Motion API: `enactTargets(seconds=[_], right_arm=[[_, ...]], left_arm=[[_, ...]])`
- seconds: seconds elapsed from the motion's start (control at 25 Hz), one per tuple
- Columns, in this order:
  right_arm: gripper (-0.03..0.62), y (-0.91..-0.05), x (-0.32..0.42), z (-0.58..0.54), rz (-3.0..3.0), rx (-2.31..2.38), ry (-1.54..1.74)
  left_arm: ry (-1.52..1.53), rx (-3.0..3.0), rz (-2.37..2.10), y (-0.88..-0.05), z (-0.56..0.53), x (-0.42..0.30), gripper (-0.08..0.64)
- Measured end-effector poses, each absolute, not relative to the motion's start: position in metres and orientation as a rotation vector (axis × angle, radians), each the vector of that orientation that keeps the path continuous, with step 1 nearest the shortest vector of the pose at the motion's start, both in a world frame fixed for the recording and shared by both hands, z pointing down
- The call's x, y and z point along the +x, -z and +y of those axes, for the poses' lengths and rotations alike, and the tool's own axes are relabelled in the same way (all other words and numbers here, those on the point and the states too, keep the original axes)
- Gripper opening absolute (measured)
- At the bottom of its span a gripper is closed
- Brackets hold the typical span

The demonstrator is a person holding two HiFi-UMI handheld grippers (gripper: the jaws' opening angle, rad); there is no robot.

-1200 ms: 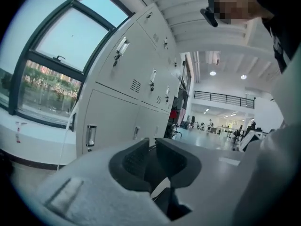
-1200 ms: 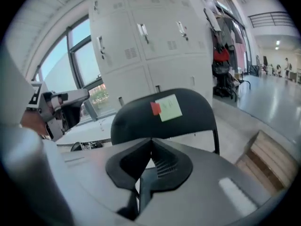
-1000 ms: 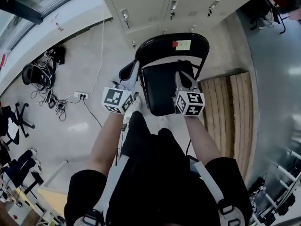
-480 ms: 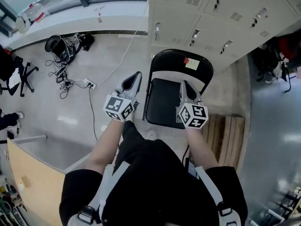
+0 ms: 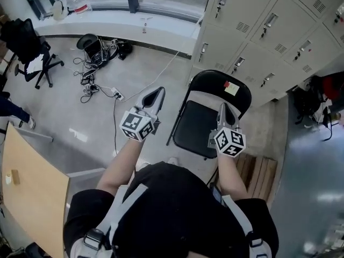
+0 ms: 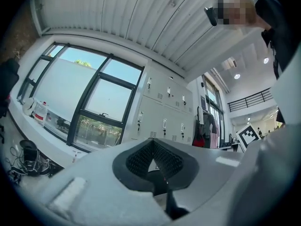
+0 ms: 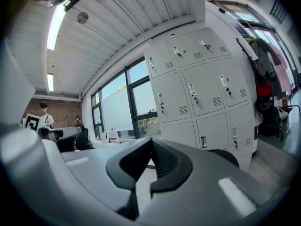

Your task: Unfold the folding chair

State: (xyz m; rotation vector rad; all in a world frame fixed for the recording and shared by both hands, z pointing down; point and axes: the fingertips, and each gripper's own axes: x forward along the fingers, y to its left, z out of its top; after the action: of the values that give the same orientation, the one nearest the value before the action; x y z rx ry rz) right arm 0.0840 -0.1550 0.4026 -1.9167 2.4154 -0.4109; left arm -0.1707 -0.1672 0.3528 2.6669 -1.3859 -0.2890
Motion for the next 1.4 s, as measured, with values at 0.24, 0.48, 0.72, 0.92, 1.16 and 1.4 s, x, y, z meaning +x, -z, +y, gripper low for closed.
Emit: enactTargets(seconds=[0.24, 0.48, 0.72, 0.92, 1.16, 1.4], right_arm=[[0.005, -0.374, 0.046, -0.114, 2.429, -1.881, 0.314], [0.005, -0.359, -0.001, -0.076, 2.436, -1.883, 0.243], [0.005, -0.353, -0.018, -0.037, 2.385, -1.948, 0.215], [0.004, -0.355, -0.014, -0.01, 2.307, -2.03, 0.219], [0.004, -0.351, -0.001, 0.005, 2.272, -2.052, 0.212], [0.003, -0.346, 0.011, -0.006, 2.307, -2.027, 0.19]], left_arm=[[0.294, 2.661, -1.412, -0.344, -0.118, -0.218, -0.002], [0.31, 2.654, -1.439, -0.34, -0.08, -0.27, -0.002], [0.284, 2.713, -1.372, -0.343, -0.056, -0.288, -0.002], [0.272, 2.713, -1.328, -0.35, -0.047, -0.299, -0.002], [0.275, 2.728, -1.315, -0.345, -0.044, -0.294, -0.002], [0.309, 2.732, -1.328, -0.335, -0.049, -0.274, -0.002]])
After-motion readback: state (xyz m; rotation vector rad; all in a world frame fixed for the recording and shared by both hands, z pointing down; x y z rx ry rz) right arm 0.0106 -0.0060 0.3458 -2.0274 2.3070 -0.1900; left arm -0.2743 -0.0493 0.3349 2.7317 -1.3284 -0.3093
